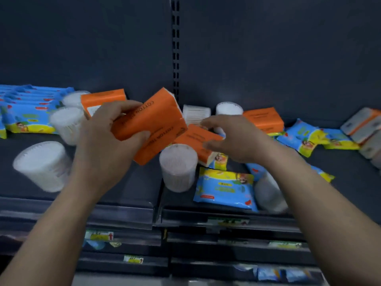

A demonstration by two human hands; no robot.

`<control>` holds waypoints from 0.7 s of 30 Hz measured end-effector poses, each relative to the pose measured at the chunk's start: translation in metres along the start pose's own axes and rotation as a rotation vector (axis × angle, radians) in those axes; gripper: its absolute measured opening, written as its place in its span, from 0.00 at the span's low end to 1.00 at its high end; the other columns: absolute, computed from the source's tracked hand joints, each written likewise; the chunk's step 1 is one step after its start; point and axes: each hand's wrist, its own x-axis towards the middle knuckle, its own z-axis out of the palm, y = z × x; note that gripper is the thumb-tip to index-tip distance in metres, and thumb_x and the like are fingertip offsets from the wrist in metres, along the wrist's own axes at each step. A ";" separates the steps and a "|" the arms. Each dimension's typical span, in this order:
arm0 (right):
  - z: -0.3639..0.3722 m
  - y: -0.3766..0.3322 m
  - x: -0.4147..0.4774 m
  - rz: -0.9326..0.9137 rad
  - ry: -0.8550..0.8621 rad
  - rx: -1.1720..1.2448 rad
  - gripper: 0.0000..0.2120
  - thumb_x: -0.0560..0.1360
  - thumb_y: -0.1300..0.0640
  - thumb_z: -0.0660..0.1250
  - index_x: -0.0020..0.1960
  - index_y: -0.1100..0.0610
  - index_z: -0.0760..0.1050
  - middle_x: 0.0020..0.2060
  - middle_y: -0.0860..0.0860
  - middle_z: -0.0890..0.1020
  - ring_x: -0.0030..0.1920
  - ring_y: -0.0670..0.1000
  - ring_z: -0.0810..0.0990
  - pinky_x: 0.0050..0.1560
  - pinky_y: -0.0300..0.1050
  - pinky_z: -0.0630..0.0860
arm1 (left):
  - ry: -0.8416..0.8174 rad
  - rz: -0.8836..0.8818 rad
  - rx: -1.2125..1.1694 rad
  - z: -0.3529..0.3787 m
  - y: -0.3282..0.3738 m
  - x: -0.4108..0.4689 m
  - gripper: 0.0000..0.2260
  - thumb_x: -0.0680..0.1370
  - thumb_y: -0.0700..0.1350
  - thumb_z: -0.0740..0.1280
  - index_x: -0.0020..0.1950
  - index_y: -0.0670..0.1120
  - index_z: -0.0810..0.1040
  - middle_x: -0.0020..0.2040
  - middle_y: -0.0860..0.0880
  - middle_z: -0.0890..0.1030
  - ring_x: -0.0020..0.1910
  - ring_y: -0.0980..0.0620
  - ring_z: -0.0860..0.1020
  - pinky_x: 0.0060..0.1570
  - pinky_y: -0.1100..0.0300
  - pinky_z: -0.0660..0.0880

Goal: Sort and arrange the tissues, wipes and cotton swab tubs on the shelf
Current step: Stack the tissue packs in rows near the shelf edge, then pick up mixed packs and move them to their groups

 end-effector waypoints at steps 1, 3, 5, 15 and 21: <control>-0.007 0.008 -0.006 0.033 0.052 -0.008 0.22 0.73 0.54 0.69 0.65 0.56 0.72 0.62 0.53 0.77 0.63 0.52 0.74 0.59 0.38 0.65 | -0.024 0.025 -0.035 0.008 0.007 0.002 0.20 0.69 0.38 0.72 0.57 0.54 0.76 0.47 0.62 0.75 0.44 0.70 0.72 0.44 0.81 0.65; -0.022 0.028 -0.021 0.096 0.118 -0.037 0.19 0.73 0.55 0.69 0.63 0.57 0.75 0.60 0.54 0.79 0.61 0.54 0.75 0.58 0.40 0.67 | -0.083 0.061 -0.099 0.027 0.022 0.007 0.20 0.69 0.39 0.72 0.57 0.55 0.76 0.49 0.61 0.76 0.47 0.69 0.73 0.47 0.77 0.68; -0.036 0.052 -0.038 0.168 0.135 -0.101 0.19 0.73 0.56 0.69 0.63 0.56 0.75 0.60 0.53 0.79 0.62 0.54 0.75 0.58 0.40 0.66 | -0.154 0.103 -0.135 0.052 0.040 0.010 0.20 0.69 0.39 0.73 0.56 0.56 0.76 0.50 0.60 0.76 0.49 0.67 0.74 0.47 0.75 0.69; -0.094 0.193 -0.136 0.466 0.162 -0.148 0.18 0.74 0.56 0.67 0.64 0.56 0.74 0.59 0.53 0.79 0.61 0.55 0.76 0.61 0.46 0.69 | -0.464 0.321 -0.138 0.221 0.149 0.005 0.20 0.67 0.41 0.72 0.57 0.56 0.77 0.48 0.61 0.75 0.52 0.58 0.70 0.49 0.73 0.63; -0.123 0.268 -0.174 0.481 0.162 -0.183 0.17 0.74 0.57 0.66 0.63 0.56 0.75 0.57 0.53 0.80 0.60 0.55 0.76 0.58 0.44 0.69 | -0.756 0.256 -0.116 0.325 0.203 -0.026 0.19 0.69 0.41 0.72 0.59 0.50 0.76 0.51 0.54 0.76 0.50 0.57 0.74 0.44 0.70 0.66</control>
